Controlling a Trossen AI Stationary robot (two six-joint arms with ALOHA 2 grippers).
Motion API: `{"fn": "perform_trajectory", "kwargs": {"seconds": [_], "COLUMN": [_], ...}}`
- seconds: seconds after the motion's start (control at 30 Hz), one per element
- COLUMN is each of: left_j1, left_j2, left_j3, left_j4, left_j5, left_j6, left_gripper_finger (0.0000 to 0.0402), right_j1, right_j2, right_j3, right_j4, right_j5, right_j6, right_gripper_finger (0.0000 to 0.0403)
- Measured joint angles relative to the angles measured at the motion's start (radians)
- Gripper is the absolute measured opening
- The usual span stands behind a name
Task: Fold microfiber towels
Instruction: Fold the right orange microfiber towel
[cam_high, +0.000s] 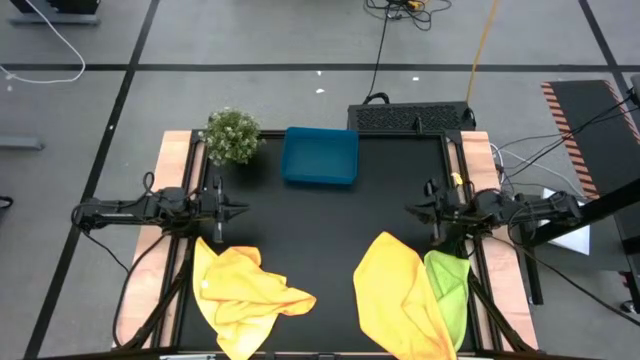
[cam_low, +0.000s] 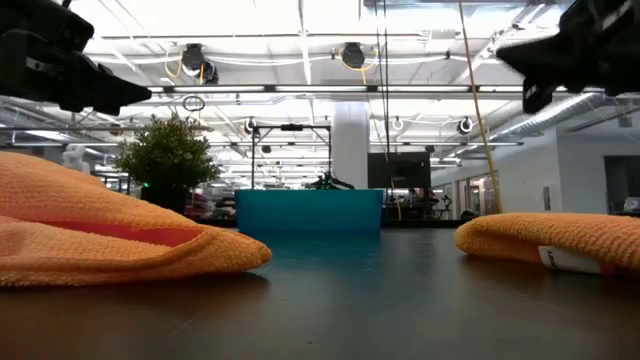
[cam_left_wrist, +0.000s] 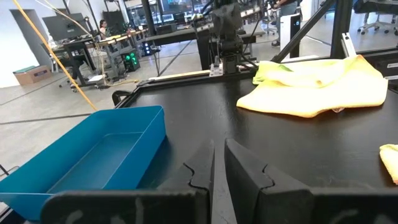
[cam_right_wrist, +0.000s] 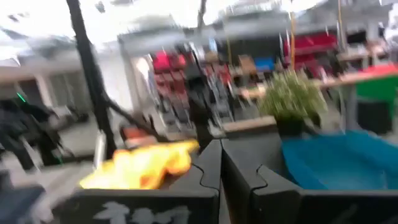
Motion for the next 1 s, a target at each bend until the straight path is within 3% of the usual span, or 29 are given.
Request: {"fn": "perform_trajectory", "kwargs": {"seconds": [0.2, 0.37, 0.7, 1.0], "left_j1": [0.0, 0.0, 0.0, 0.0], "left_j2": [0.0, 0.0, 0.0, 0.0], "left_j3": [0.0, 0.0, 0.0, 0.0], "left_j4": [0.0, 0.001, 0.001, 0.001], "left_j5": [-0.001, -0.002, -0.003, -0.003], "left_j6": [0.0, 0.0, 0.0, 0.0], "left_gripper_finger": [0.004, 0.004, 0.004, 0.004], "right_j1": [0.0, 0.0, 0.002, 0.002], "right_j2": [0.156, 0.284, 0.55, 0.604], "right_j3": [0.078, 0.123, 0.284, 0.312], "right_j4": [-0.025, -0.059, -0.289, -0.308], "right_j5": [0.01, -0.042, -0.063, -0.069], "right_j6": [0.01, 0.141, 0.258, 0.287], "right_gripper_finger": [0.0, 0.0, 0.0, 0.0]}}
